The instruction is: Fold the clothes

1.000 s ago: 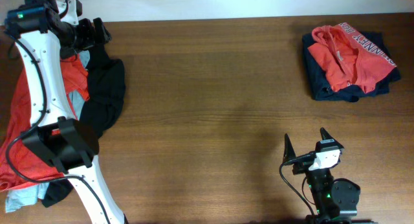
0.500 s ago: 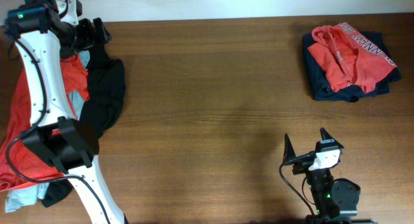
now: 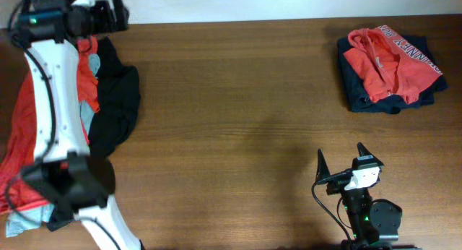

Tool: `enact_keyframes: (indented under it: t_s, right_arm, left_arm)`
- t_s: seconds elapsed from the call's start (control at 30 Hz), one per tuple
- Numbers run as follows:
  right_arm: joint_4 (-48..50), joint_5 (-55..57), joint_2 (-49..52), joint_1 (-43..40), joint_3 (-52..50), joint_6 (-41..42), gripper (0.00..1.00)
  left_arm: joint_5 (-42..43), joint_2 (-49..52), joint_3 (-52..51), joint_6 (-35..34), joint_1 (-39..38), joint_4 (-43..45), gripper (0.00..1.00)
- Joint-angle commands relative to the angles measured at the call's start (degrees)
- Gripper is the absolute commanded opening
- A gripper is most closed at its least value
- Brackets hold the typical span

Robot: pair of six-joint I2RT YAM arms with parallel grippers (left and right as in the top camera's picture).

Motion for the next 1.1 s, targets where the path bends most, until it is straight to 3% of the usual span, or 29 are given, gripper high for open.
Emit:
enact_keyframes:
  t_s: [0.0, 0.13, 0.47, 0.83, 1.07]
  right_arm:
    - [-0.26, 0.74, -0.59, -0.39, -0.35, 0.68, 0.98]
    - [-0.26, 0.74, -0.59, -0.39, -0.35, 0.68, 0.99]
    - [-0.26, 0.74, -0.59, -0.39, -0.35, 0.68, 0.98]
    - [-0.26, 0.74, -0.59, -0.39, -0.35, 0.68, 0.98]
    - [-0.26, 0.74, -0.59, -0.39, -0.35, 0.68, 0.98]
  left_arm:
    - [0.02, -13.55, -13.81, 8.39, -3.52, 10.49, 0.99]
    - [-0.02, -22.38, -28.41, 10.49, -5.57, 19.8, 0.99]
    - [-0.02, -40.44, -56.7, 10.45, -6.03, 27.45, 0.99]
    - [-0.04, -65.35, -94.29, 10.45, -5.99, 52.96, 0.99]
    - [-0.2, -80.83, -110.46, 9.94, -4.9, 59.91, 0.99]
